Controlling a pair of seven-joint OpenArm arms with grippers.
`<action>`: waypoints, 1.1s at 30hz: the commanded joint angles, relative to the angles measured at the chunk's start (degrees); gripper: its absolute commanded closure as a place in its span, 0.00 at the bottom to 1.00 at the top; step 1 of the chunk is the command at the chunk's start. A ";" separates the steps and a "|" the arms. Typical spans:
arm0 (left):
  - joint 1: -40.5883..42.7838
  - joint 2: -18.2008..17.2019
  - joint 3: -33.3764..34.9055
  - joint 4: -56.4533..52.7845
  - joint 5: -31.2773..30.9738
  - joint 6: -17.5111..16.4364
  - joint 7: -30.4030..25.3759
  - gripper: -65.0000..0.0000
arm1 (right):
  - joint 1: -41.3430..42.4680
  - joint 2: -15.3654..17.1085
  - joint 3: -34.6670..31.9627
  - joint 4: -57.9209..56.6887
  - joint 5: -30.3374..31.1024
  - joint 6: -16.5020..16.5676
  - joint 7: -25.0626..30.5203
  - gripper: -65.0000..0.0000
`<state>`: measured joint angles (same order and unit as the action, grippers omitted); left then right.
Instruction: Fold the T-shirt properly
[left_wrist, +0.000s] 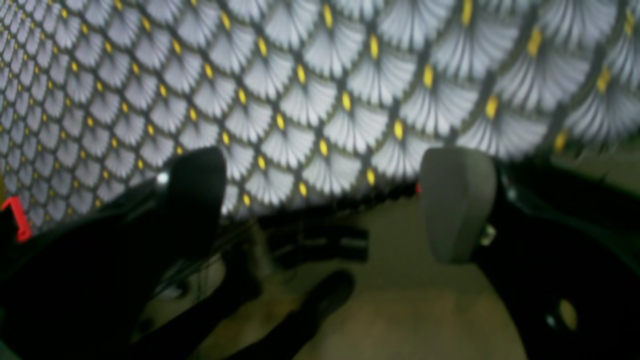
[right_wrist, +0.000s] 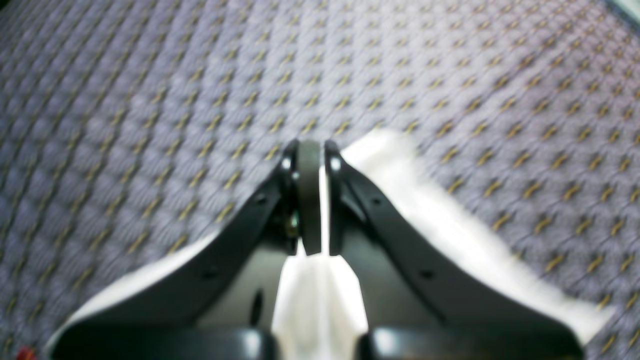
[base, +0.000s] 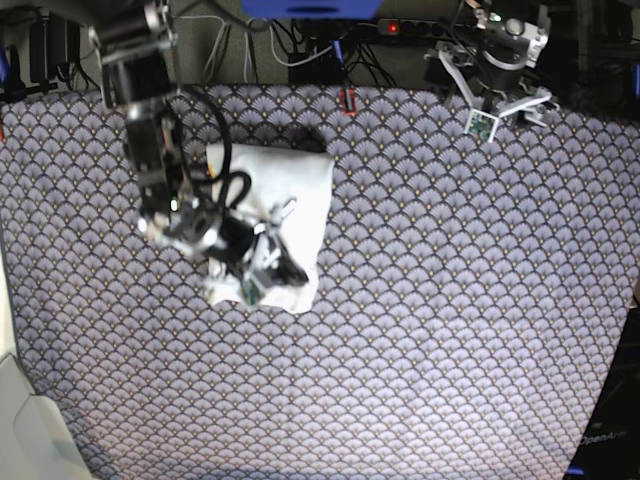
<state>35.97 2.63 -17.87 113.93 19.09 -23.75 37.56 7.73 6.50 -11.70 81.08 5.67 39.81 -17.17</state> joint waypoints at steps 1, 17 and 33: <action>0.91 -0.30 -0.02 1.54 -1.11 0.23 -0.33 0.08 | -0.74 0.05 0.23 3.98 1.14 0.19 1.74 1.00; 6.98 -7.95 -15.76 1.28 -24.41 0.14 -0.42 0.08 | -41.09 6.55 20.54 30.09 1.32 0.19 1.39 1.00; 16.83 -8.66 -10.13 -9.80 -28.45 0.14 -6.75 0.08 | -63.77 6.99 35.57 17.52 1.41 0.19 10.18 1.00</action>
<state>51.57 -5.56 -27.62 103.55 -9.37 -23.79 31.11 -55.16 12.88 23.24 97.82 6.39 39.99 -7.62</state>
